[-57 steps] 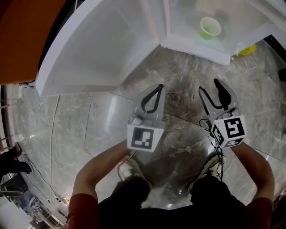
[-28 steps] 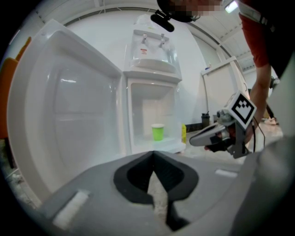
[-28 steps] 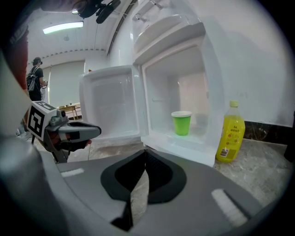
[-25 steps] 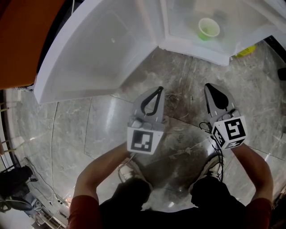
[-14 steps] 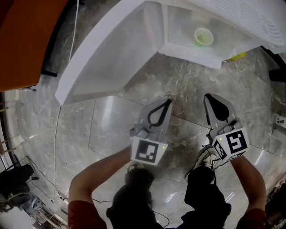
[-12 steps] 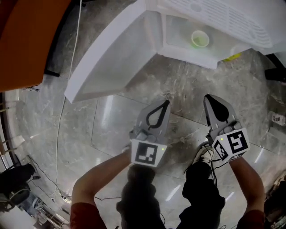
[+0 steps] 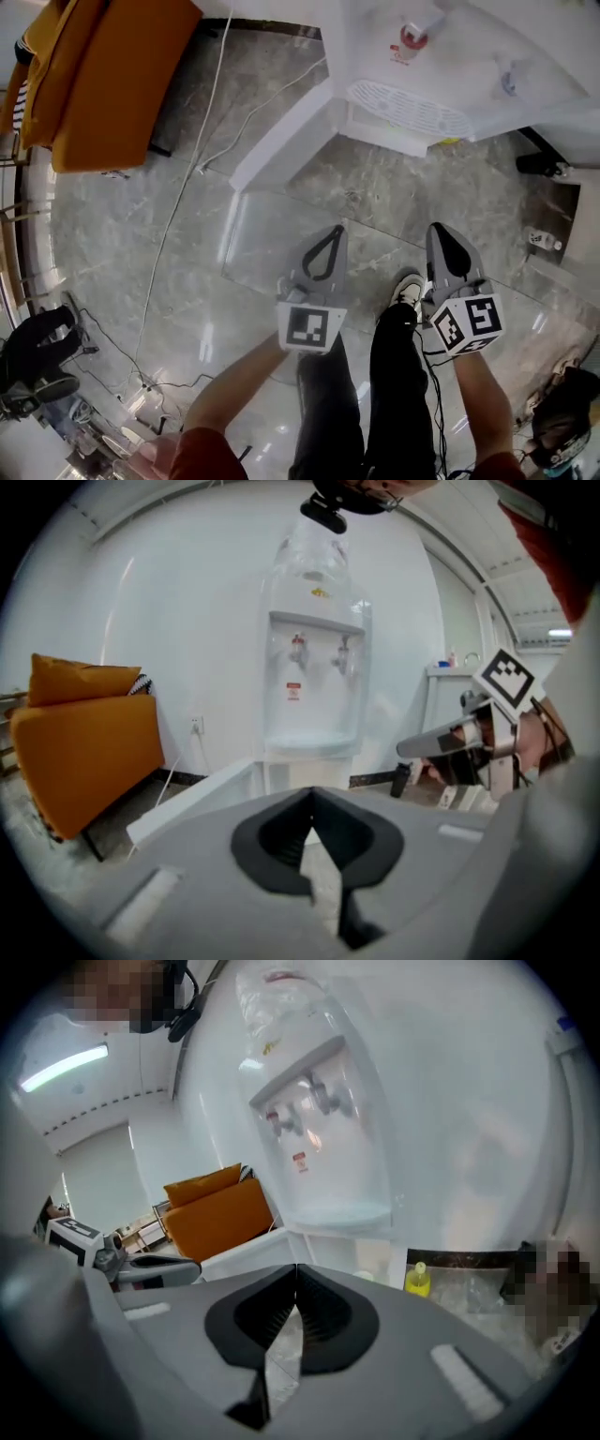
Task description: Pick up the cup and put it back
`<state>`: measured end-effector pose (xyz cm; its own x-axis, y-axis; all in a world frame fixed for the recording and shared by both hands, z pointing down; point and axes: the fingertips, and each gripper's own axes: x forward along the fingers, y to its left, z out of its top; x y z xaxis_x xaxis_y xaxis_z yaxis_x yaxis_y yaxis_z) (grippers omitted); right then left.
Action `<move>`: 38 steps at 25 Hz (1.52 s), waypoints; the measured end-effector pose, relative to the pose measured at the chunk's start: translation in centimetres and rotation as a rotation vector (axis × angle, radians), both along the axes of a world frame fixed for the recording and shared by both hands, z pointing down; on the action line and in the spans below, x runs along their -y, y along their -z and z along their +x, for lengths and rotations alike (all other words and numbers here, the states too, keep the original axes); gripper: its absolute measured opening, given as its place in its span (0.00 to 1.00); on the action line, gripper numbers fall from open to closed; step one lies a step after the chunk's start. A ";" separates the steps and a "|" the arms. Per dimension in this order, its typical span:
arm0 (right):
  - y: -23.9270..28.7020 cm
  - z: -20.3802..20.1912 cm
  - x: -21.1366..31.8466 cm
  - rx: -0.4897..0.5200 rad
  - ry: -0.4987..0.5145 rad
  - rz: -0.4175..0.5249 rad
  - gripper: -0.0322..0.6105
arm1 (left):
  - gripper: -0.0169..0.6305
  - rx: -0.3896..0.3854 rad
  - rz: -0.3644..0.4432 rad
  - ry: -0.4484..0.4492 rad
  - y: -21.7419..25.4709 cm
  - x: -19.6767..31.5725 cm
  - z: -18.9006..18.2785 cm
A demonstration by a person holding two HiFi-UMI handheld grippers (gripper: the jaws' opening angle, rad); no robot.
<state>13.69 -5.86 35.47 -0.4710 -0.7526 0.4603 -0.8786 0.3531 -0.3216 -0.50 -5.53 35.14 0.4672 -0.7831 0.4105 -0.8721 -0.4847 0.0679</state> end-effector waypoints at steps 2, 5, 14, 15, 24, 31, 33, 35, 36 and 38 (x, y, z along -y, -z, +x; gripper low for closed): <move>4.7 -0.1 -0.8 -0.044 0.010 0.058 0.05 | 0.03 0.023 -0.041 0.014 3.6 -0.8 0.1; 10.3 -0.3 -2.0 -0.100 0.012 0.096 0.05 | 0.03 0.039 -0.054 0.067 9.2 -1.7 -0.7; 26.0 -1.0 -4.8 -0.144 0.052 -0.010 0.05 | 0.03 0.030 -0.144 0.124 26.0 -4.0 -0.5; 27.9 -1.1 -4.8 -0.149 0.064 -0.004 0.05 | 0.03 0.020 -0.143 0.124 27.8 -4.2 -0.3; 42.0 0.1 -6.7 -0.077 -0.006 0.004 0.05 | 0.03 0.050 -0.100 0.101 40.9 -6.6 -0.1; 50.0 3.1 -6.7 -0.024 -0.091 0.008 0.05 | 0.03 0.053 -0.046 0.110 49.2 -5.0 0.5; 52.1 3.1 -6.1 -0.021 -0.080 0.055 0.05 | 0.03 0.047 -0.005 0.107 51.6 -4.4 0.8; 54.1 3.2 -6.0 -0.045 -0.067 0.101 0.05 | 0.03 0.038 0.032 0.116 53.8 -4.4 1.0; 55.1 3.3 -6.0 -0.060 -0.067 0.120 0.05 | 0.03 0.035 0.051 0.120 54.9 -4.4 1.1; 56.6 3.7 -5.6 -0.091 -0.079 0.142 0.05 | 0.03 0.030 0.086 0.127 56.9 -4.2 1.4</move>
